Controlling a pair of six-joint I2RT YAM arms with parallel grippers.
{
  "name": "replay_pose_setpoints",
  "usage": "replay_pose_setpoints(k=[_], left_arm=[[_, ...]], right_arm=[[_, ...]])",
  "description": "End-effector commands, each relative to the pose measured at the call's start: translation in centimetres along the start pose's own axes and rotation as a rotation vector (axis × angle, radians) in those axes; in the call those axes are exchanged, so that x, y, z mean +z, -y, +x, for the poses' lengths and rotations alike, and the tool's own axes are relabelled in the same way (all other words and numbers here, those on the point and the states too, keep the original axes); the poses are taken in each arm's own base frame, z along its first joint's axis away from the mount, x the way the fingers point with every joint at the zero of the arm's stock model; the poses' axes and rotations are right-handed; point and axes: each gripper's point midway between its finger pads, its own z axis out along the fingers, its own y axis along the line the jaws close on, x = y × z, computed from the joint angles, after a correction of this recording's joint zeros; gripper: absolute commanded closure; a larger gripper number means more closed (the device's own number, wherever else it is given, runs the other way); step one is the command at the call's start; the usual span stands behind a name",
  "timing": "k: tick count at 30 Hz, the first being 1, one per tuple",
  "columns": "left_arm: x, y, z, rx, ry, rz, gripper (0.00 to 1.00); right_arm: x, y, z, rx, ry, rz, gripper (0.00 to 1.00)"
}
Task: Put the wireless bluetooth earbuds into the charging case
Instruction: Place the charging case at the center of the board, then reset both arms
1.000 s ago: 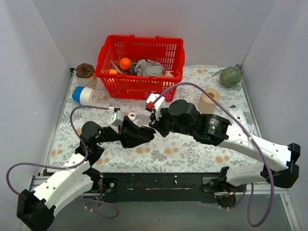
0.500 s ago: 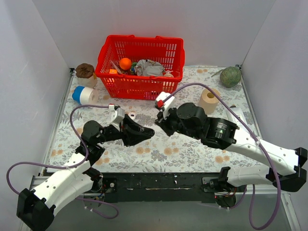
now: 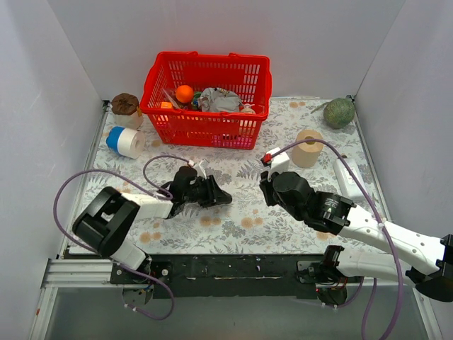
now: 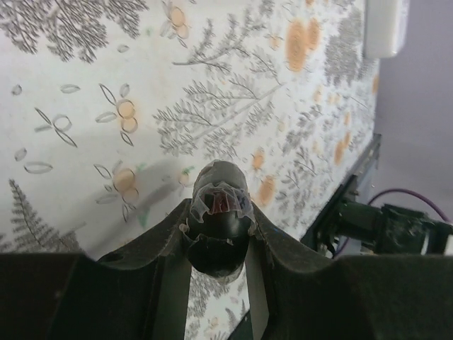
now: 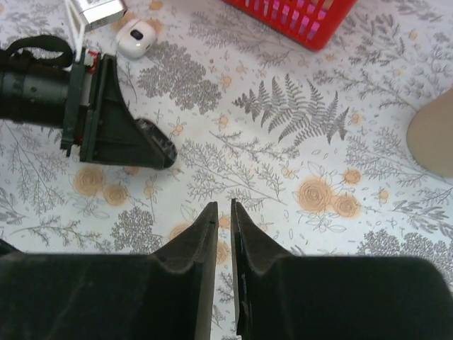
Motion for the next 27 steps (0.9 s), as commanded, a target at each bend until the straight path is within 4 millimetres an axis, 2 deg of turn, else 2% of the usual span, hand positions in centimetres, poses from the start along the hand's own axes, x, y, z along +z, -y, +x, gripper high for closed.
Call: replay_pose_setpoints(k=[1, 2, 3, 5, 7, 8, 11, 15, 16, 18, 19, 20, 21, 22, 23, 24, 25, 27], left_arm=[[2.5, -0.3, -3.4, 0.021, 0.095, -0.097, 1.0], [2.9, -0.3, -4.1, 0.025, 0.103, -0.106, 1.0], [3.6, -1.6, -4.0, 0.029, 0.095, -0.152, 1.0], [3.9, -2.7, -3.7, 0.013, 0.077, -0.196, 0.98], [4.2, -4.2, -3.3, -0.001, 0.07, -0.249, 0.88], [4.3, -4.5, -3.2, -0.005, 0.065, -0.259, 0.73], [4.5, -5.4, -2.3, -0.018, 0.026, -0.289, 0.57], [4.0, -5.8, -2.0, -0.026, 0.009, -0.315, 0.46], [3.6, -6.1, -1.7, -0.037, -0.007, -0.336, 0.44], [2.3, -5.9, -2.7, -0.024, 0.02, -0.356, 0.4], [1.3, -6.2, -2.5, -0.028, 0.019, -0.388, 0.39], [0.3, -5.3, -3.5, -0.004, 0.052, -0.377, 0.38], [-0.8, -5.3, -4.2, -0.004, 0.078, -0.388, 0.36], [-1.9, -5.6, -3.9, -0.007, 0.068, -0.422, 0.35], [-2.9, -6.0, -4.5, 0.013, 0.097, -0.459, 0.33], [-4.3, -4.9, -5.5, 0.035, 0.146, -0.451, 0.12], [-5.3, -5.3, -5.3, 0.042, 0.144, -0.493, 0.02], [-7.3, -4.7, -7.0, 0.061, 0.244, -0.536, 0.02]], right_arm=[[-0.5, -0.5, 0.0, 0.107, 0.04, -0.045, 0.8], [-0.5, -0.9, 0.6, 0.107, 0.026, -0.066, 0.8], [-0.3, -1.0, 1.3, 0.107, 0.008, -0.07, 0.8], [-0.3, -1.2, 1.8, 0.121, -0.003, -0.082, 0.8], [-0.4, -1.2, 2.2, 0.129, -0.012, -0.083, 0.8], [-0.4, -1.2, 2.4, 0.128, -0.016, -0.088, 0.8], [-0.6, -1.2, 2.6, 0.13, -0.015, -0.093, 0.79], [-0.8, -1.0, 2.6, 0.131, -0.013, -0.091, 0.78], [-0.9, -0.9, 2.6, 0.131, -0.014, -0.09, 0.78], [-1.0, -0.9, 2.6, 0.134, -0.022, -0.09, 0.78], [-1.2, -0.9, 2.6, 0.135, -0.02, -0.093, 0.78], [-1.2, -0.8, 2.7, 0.135, -0.02, -0.093, 0.77], [-1.2, -0.8, 2.8, 0.135, -0.019, -0.094, 0.77], [-1.3, -0.8, 2.7, 0.137, -0.013, -0.094, 0.77], [-1.1, -0.6, 3.1, 0.135, -0.018, -0.088, 0.76], [-1.1, -0.6, 3.1, 0.13, -0.014, -0.086, 0.77], [-1.1, -0.5, 3.1, 0.129, -0.012, -0.083, 0.76], [-0.8, -0.4, 3.5, 0.121, -0.014, -0.078, 0.76]])
